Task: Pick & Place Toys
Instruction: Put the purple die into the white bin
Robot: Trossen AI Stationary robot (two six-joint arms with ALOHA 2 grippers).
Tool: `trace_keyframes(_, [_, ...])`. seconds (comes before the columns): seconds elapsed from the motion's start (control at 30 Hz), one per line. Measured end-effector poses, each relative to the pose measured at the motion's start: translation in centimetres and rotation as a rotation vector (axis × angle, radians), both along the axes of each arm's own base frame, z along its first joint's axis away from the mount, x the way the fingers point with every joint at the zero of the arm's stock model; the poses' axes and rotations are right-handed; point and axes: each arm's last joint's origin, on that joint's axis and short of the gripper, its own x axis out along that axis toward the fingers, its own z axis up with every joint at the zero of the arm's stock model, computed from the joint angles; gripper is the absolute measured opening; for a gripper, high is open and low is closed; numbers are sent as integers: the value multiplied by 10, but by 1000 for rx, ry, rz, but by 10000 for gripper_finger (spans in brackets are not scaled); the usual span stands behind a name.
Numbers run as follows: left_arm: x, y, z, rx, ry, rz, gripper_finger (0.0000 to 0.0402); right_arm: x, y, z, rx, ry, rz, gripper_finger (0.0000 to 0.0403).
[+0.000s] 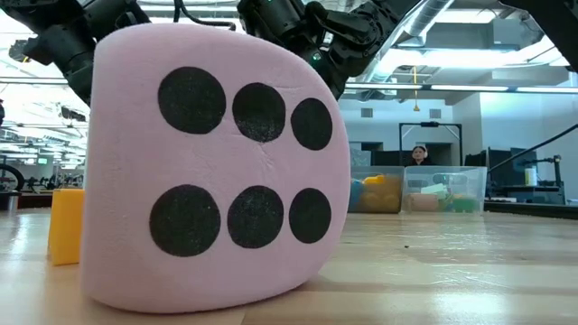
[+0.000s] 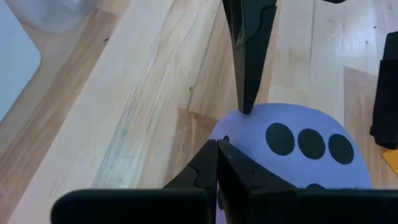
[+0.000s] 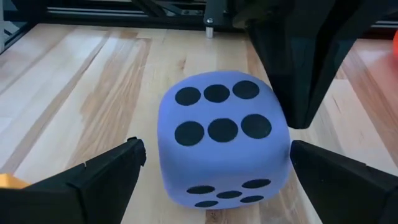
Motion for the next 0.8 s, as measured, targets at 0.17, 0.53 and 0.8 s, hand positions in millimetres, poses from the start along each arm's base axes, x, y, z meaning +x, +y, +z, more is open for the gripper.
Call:
trace_keyframes(0.17, [0, 0, 0, 0, 0, 0, 0, 0, -1, 0, -8, -1, -17, 400])
trace_keyframes(0.53, [3, 0, 0, 0, -23, 0, 0, 0, -1, -1, -10, 6, -23, 400])
trace_keyframes(0.8, [19, 0, -12, 4, -14, 4, 0, 0, 0, -1, 0, 9, -4, 400])
